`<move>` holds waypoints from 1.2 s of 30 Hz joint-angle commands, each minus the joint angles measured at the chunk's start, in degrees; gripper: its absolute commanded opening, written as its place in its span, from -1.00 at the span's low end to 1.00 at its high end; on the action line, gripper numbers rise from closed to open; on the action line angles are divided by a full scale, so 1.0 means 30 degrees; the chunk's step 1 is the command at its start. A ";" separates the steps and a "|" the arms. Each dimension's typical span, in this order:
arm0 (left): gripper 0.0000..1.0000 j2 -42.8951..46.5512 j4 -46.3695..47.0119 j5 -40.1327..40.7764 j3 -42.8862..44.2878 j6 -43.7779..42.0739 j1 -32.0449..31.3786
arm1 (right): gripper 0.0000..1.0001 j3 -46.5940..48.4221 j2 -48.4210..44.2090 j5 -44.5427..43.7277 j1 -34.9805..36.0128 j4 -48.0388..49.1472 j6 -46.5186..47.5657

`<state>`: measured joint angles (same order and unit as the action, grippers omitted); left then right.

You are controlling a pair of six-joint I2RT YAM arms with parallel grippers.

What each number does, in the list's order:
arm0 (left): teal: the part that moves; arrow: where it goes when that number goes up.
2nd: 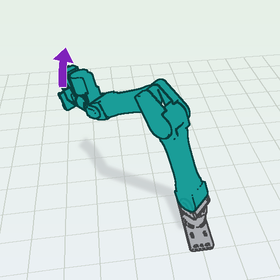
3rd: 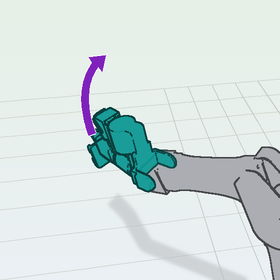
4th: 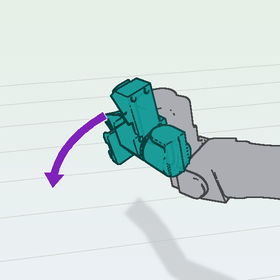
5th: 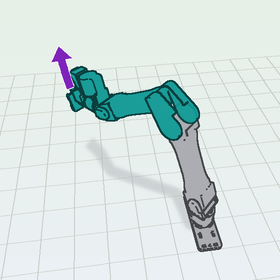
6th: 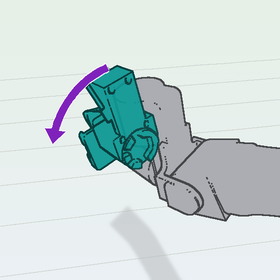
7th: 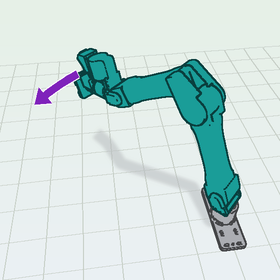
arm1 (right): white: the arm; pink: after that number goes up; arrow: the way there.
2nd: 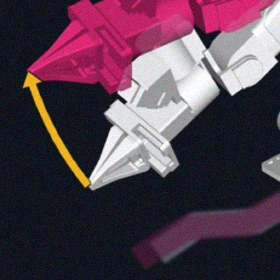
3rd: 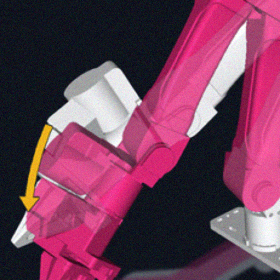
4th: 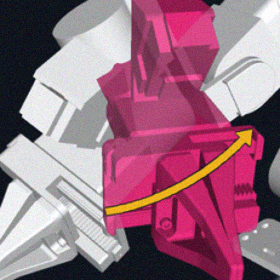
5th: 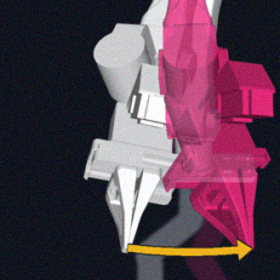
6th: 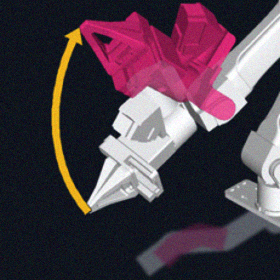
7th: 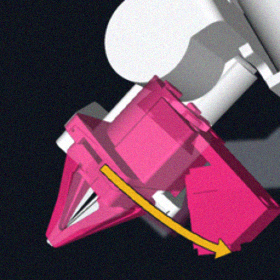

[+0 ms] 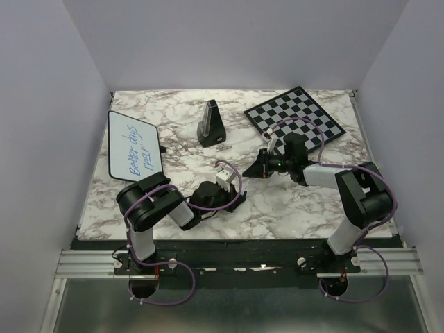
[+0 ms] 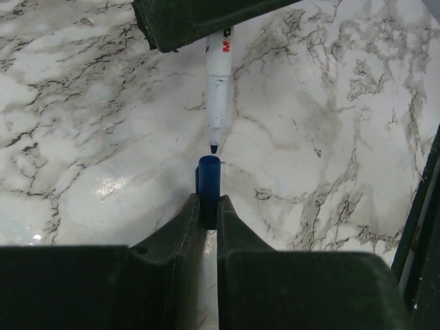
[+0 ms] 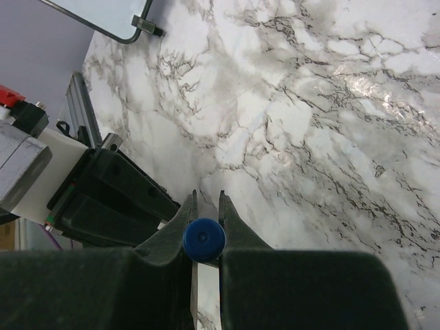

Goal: Write a sentence on the whiteboard
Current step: Close the whiteboard marker at the center of the board.

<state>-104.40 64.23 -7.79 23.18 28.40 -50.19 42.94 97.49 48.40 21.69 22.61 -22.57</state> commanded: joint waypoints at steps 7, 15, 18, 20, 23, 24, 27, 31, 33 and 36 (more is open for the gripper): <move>-0.79 -0.0679 -0.0198 -0.0215 -0.0051 0.0171 0.0179 | -0.99 0.0189 0.0049 -0.0782 0.0094 -0.0447 0.0726; -0.79 -0.0796 0.0270 -0.0215 -0.0255 0.0434 0.0296 | -0.99 0.0336 0.0490 -0.0607 0.0123 -0.0652 0.0755; -0.79 -0.0854 0.0417 -0.0274 -0.0314 0.0493 0.0355 | -0.99 0.0336 0.0695 -0.0607 0.0123 -0.0682 0.0725; -0.79 -0.0884 0.0505 -0.0274 -0.0343 0.0523 0.0325 | -0.99 0.0365 0.0754 -0.0519 0.0123 -0.0682 0.0726; -0.79 -0.0971 0.0563 -0.0332 -0.0343 0.0610 0.0384 | -0.99 0.0365 0.0842 -0.0519 0.0094 -0.0653 0.0696; -0.79 -0.0972 0.0622 -0.0332 -0.0315 0.0610 0.0384 | -0.99 0.0365 0.0871 -0.0461 0.0122 -0.0681 0.0725; -0.79 -0.1059 0.0797 -0.0362 -0.0314 0.0815 0.0413 | -0.99 0.0394 0.1047 -0.0285 0.0152 -0.0682 0.0667; -0.79 -0.1352 0.1119 -0.0420 -0.0139 0.1196 0.0442 | -0.99 0.0307 0.1340 -0.0372 0.0385 -0.0711 0.0726; -0.80 -0.1469 0.1353 -0.0216 -0.0109 0.1488 0.0471 | -0.99 0.0336 0.1486 -0.0488 0.0620 -0.0857 0.0842; -0.80 -0.1558 0.1414 0.0252 -0.0168 0.1636 0.0471 | -0.99 0.0365 0.1574 -0.0693 0.0972 -0.1062 0.1047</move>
<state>-107.26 68.93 -8.40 23.11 32.38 -49.15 43.05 100.99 47.33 23.24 20.58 -21.23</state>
